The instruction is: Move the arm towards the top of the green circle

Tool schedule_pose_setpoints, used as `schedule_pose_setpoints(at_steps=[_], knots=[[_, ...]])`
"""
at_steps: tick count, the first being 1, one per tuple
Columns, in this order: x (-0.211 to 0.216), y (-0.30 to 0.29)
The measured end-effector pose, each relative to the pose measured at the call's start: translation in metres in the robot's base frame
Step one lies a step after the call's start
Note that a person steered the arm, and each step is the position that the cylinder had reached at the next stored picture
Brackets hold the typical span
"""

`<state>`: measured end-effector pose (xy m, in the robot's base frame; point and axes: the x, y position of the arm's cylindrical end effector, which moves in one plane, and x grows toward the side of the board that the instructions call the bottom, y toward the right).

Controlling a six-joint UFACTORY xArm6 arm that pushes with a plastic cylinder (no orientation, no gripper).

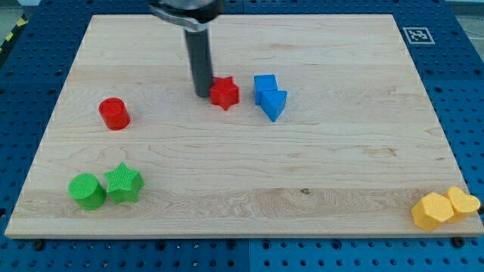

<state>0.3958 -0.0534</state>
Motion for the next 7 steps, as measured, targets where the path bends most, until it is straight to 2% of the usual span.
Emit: schedule_pose_setpoints(at_steps=[2,4,6,7], knots=[[0.005,0.032],[0.005,0.033],[-0.012,-0.131],[0.019,-0.186]])
